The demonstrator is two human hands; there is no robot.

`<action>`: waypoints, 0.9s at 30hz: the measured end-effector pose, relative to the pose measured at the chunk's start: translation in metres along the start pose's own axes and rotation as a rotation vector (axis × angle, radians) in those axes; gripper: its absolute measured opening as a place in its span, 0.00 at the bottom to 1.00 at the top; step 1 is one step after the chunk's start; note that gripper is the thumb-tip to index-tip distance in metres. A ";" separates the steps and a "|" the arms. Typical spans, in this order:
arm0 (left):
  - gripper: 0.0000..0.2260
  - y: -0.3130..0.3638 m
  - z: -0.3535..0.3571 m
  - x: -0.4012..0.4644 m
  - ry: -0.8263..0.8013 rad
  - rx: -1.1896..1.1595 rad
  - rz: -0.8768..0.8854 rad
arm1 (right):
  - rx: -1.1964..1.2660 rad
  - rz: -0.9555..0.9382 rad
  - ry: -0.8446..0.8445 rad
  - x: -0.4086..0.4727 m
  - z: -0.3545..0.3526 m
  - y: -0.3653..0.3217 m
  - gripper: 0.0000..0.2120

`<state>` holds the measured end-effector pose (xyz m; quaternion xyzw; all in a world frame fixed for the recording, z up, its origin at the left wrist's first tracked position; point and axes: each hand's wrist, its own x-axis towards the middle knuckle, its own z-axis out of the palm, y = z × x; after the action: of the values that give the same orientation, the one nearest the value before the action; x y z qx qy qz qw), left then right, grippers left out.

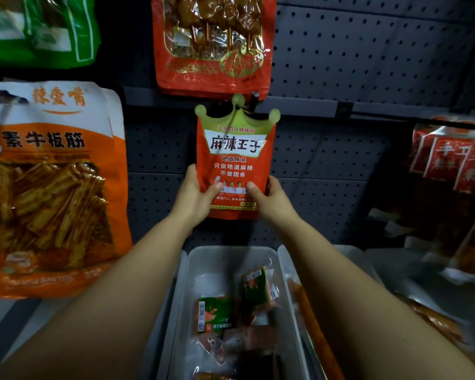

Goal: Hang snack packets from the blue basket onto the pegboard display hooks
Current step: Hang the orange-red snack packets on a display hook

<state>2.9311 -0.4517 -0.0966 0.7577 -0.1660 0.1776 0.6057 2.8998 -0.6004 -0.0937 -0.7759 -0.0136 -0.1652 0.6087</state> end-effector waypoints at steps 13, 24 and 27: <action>0.33 0.003 0.002 -0.054 0.167 0.118 -0.051 | 0.022 -0.001 0.119 -0.032 -0.011 0.019 0.34; 0.14 0.040 0.145 -0.213 -0.283 -0.151 0.028 | -0.036 -0.035 0.250 -0.199 -0.184 0.096 0.07; 0.14 0.049 0.212 -0.257 -0.446 -0.271 -0.046 | -0.078 0.061 0.367 -0.252 -0.267 0.124 0.08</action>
<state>2.6955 -0.6597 -0.2186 0.6935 -0.3004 -0.0317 0.6541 2.6248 -0.8400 -0.2242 -0.7557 0.1277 -0.2857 0.5753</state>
